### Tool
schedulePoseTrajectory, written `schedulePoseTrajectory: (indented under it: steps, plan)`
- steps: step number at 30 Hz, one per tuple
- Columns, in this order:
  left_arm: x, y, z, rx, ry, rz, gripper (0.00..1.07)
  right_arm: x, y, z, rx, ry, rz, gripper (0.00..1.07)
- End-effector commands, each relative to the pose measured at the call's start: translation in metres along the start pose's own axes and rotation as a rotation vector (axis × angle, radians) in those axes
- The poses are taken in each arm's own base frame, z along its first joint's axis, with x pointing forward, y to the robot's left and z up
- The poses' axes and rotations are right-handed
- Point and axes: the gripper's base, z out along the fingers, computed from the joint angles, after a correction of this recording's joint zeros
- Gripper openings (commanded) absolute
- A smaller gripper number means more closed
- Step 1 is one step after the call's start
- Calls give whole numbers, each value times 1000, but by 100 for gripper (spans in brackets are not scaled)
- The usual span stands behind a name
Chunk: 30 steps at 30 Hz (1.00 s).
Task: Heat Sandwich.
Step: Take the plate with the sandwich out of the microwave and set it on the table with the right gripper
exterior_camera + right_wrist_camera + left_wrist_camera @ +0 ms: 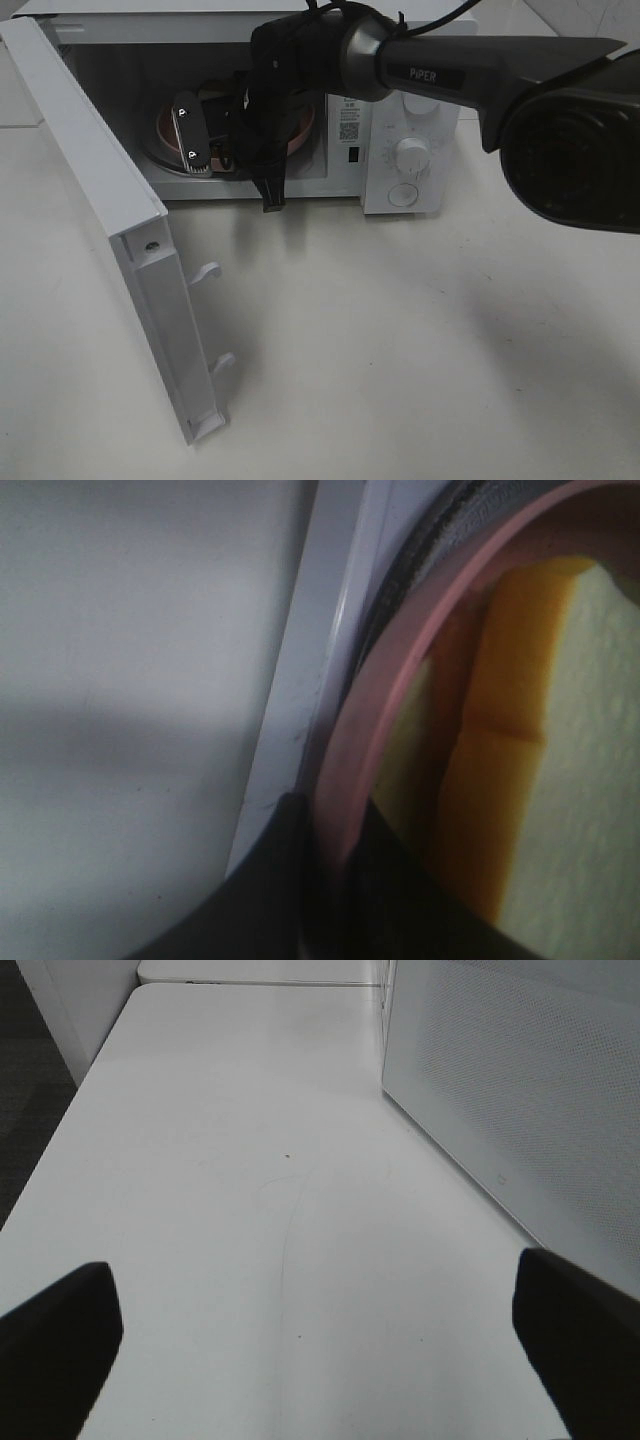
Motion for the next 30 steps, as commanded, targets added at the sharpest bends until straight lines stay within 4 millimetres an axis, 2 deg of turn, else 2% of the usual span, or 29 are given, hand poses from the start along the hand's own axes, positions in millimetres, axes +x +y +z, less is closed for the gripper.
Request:
schedulePoseTrajectory:
  steps: [1,30]
  plan:
    - [1,0,-2,-1,-23,-3,100,3,7,-5,-41,17,-61,0]
    - [1,0,-2,-1,-23,-3,100,11,30,-47,-1,-5,-303,0]
